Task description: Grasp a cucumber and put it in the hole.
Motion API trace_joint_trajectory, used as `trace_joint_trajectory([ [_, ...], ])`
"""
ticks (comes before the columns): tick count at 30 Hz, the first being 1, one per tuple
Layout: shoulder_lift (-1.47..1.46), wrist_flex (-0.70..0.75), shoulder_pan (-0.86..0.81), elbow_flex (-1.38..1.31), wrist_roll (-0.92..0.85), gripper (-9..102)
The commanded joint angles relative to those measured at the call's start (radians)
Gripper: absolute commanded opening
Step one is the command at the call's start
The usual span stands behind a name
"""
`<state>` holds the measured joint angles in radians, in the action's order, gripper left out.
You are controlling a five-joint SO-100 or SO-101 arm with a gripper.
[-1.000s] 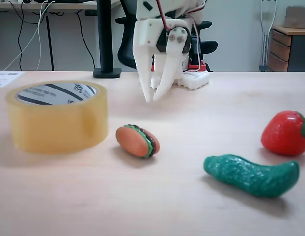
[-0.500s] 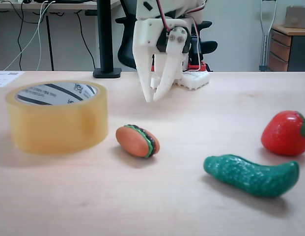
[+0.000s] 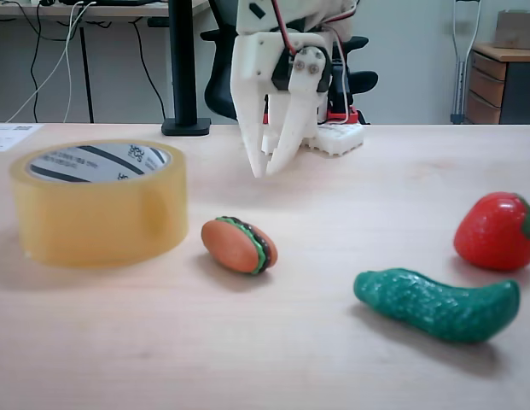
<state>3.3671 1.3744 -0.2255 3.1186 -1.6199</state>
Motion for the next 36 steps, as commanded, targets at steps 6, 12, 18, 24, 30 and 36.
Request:
trace_joint_trajectory([
  [6, 0.003, 0.015, 0.0, -0.146, -0.003, 0],
  [12, 0.003, 0.012, 0.0, -0.23, -0.003, 0],
  [18, -0.104, -0.02, -0.043, -0.396, -0.002, 0],
  [24, -0.351, -0.06, -0.044, -0.597, -0.003, 0],
  [30, -0.574, -0.129, -0.038, -0.793, -0.178, 0],
  [36, -0.724, -0.21, -0.012, -0.919, -0.334, 1],
])
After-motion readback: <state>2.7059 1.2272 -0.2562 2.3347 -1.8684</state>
